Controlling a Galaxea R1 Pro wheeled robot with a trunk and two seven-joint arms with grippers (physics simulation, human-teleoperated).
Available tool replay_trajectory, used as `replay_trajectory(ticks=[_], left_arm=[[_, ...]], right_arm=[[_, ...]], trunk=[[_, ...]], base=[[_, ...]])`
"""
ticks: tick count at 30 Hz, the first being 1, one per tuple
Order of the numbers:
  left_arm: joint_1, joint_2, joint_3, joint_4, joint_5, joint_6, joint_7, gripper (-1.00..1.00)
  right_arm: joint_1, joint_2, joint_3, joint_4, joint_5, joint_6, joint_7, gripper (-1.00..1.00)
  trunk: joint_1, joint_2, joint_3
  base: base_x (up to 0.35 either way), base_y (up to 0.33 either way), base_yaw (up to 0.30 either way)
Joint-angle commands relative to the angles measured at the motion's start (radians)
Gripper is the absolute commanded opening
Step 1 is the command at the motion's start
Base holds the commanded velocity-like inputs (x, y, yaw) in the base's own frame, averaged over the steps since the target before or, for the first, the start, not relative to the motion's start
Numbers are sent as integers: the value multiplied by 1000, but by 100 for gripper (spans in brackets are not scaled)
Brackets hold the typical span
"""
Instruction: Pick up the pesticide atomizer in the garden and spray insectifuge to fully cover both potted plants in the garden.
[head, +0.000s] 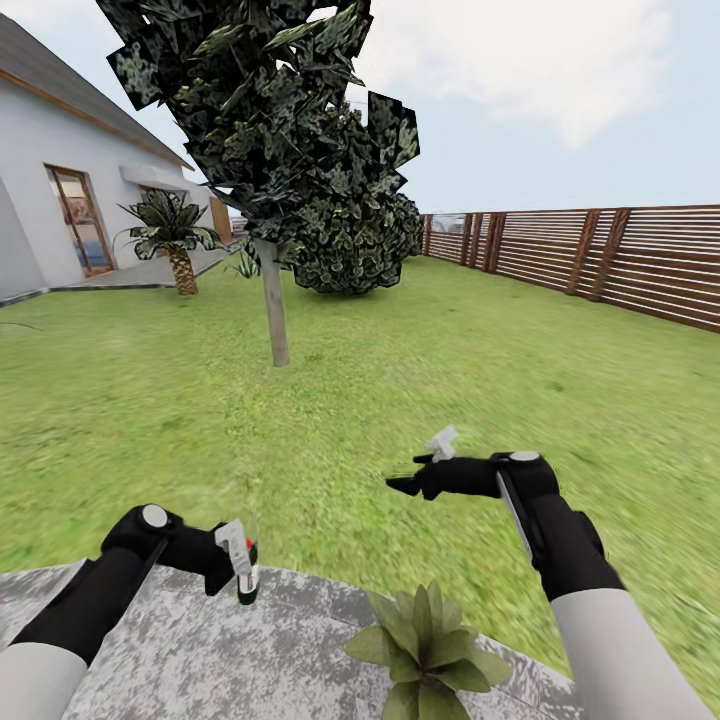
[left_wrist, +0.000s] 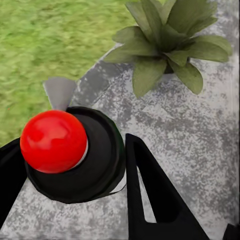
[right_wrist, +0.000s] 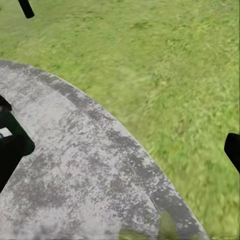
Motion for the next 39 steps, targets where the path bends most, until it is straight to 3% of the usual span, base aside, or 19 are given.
replay_trajectory(ticks=[1,2,6,7,11,12,13,17,18,20,22,26,29,39], left_arm=[[-1,1,-2,-2,-14,9,-21,-100],[-1,0,-2,-2,-37,8,-49,-100],[-2,-2,-2,-33,-123,8,-100,-100],[-2,-2,-2,-41,-131,8,-103,-100],[-2,-11,-2,-57,-144,8,-146,-100],[-2,-21,-3,-77,-147,7,-179,-100],[-2,-26,-4,-90,-148,7,-188,-100],[-2,-37,-13,-122,-150,7,-196,-100],[-2,-45,-35,-134,-150,7,-206,-100],[-2,-56,-73,-140,-150,7,-213,-100],[-2,-62,-96,-147,-150,7,-216,-100],[-2,-69,-137,-171,-150,8,-217,-100],[-2,-98,-177,-181,-150,9,-217,-100],[-2,-172,-192,-186,-152,10,-217,-100]], right_arm=[[-1,0,6,-1,18,3,10,100],[-1,1,15,-1,31,3,15,-100],[-1,4,38,-1,50,3,25,-100],[-1,4,44,-2,50,3,26,-100],[-1,3,112,-2,51,3,39,-100],[-1,4,170,-3,51,3,104,-100],[-1,4,185,-5,51,3,140,-100],[-1,5,195,-15,51,3,162,-100],[-1,7,205,-22,51,3,165,-100],[-1,10,267,-25,51,3,166,-100],[-1,10,295,-26,52,3,166,-100],[-1,14,312,-27,52,3,166,-100],[-1,15,315,-27,53,3,166,-100],[-1,20,316,-27,54,3,166,-100]], trunk=[[0,-1,-1],[0,-1,-1],[0,-1,-1],[0,-1,-1],[0,-1,-1],[0,-1,-1],[0,-1,-1],[0,-1,-1],[0,-1,-1],[0,-1,-1],[0,-1,-1],[0,-1,-1],[0,-1,-1],[0,-1,-1]], base=[[0,0,0],[0,0,0],[0,0,0],[0,0,0],[0,0,0],[0,0,0],[0,0,0],[0,0,0],[0,0,0],[0,0,0],[0,0,0],[0,0,0],[0,0,0],[0,0,0]])
